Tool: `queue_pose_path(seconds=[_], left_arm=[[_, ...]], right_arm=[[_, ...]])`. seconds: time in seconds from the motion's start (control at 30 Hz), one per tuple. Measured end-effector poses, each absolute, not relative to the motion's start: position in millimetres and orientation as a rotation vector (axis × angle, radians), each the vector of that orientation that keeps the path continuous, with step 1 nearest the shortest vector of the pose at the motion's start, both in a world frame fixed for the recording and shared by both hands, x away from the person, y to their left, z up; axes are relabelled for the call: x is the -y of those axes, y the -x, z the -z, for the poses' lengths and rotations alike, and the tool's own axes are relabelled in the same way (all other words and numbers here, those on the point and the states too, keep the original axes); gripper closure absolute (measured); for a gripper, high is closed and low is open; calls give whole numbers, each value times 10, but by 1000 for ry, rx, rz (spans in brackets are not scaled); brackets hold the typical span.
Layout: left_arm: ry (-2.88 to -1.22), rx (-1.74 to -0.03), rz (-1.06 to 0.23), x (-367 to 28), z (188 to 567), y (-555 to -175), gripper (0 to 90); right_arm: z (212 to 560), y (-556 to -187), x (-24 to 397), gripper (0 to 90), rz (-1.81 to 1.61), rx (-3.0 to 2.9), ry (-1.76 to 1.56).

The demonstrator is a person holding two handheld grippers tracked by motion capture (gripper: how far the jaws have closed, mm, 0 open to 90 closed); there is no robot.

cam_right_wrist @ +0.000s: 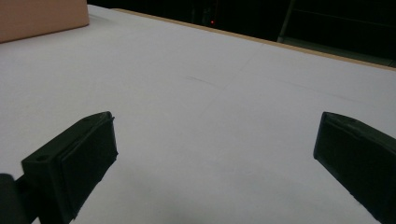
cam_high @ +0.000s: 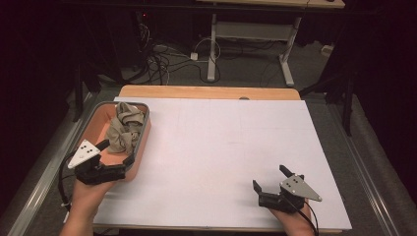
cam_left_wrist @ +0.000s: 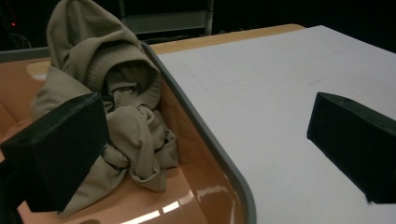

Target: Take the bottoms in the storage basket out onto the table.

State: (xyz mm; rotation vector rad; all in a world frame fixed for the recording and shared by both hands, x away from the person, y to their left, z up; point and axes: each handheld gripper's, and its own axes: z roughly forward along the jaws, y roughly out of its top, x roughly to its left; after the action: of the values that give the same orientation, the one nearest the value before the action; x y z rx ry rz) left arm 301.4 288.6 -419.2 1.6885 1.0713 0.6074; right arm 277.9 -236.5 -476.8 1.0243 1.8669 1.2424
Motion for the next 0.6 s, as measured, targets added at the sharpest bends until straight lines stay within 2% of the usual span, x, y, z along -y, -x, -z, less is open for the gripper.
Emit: queue_pose_path(seconds=[0.6], left_arm=[[-1619,-1172,-652,-3304,4219,-3006,0]], right_arm=[[4770,-2778,2371,3,-1242,-1865,-1026]])
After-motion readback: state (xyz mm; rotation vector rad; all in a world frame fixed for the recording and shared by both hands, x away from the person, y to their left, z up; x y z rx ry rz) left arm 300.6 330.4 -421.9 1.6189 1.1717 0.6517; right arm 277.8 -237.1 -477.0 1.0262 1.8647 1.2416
